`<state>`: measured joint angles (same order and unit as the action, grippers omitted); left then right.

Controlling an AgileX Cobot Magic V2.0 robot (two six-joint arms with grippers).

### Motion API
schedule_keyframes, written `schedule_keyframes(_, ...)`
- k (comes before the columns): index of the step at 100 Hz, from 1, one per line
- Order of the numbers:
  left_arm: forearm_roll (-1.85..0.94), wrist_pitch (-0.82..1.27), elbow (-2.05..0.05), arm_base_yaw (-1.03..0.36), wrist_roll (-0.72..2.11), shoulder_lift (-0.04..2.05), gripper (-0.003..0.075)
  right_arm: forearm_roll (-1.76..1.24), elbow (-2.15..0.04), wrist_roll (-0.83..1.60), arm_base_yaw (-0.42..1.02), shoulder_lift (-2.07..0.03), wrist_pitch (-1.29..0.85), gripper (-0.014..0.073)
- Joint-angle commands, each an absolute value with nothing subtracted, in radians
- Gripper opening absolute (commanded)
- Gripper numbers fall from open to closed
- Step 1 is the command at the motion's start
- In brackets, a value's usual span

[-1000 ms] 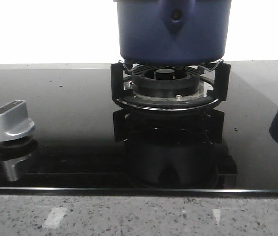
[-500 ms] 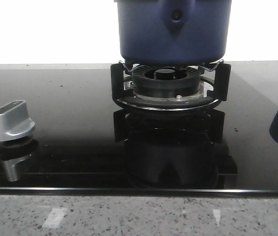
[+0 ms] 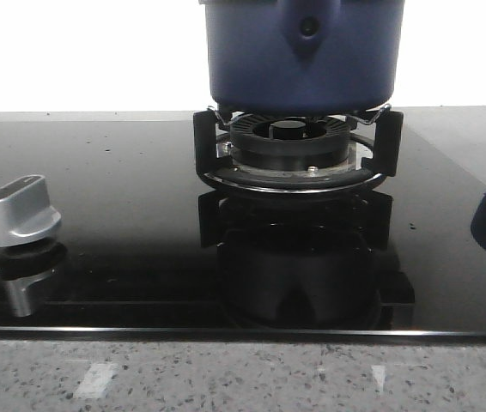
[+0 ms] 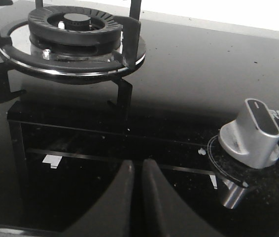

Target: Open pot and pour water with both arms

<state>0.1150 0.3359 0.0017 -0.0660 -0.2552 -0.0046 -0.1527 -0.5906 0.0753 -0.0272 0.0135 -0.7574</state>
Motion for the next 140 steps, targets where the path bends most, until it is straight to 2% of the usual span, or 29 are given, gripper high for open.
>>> schedule_keyframes(1, 0.098, 0.300, 0.032, -0.066, -0.256, -0.031, -0.0020, -0.153, -0.612, 0.083, -0.025, -0.004, -0.680, -0.0068)
schedule_keyframes(94, 0.098, 0.300, 0.032, -0.066, -0.256, -0.031, -0.0020, -0.153, -0.612, 0.083, -0.025, -0.004, -0.680, -0.0068)
schedule_keyframes(111, 0.098, 0.300, 0.032, -0.066, -0.256, -0.031, -0.0020, -0.112, -0.528, 0.083, -0.025, -0.004, -0.668, -0.0068)
schedule_keyframes(122, 0.098, 0.300, 0.032, -0.066, -0.256, -0.031, -0.0020, -0.082, -0.429, 0.083, -0.034, -0.004, -0.581, -0.0068)
schedule_keyframes(140, 0.098, 0.300, 0.032, -0.066, -0.256, -0.031, -0.0020, -0.069, -0.201, 0.083, -0.066, -0.004, -0.307, -0.0069)
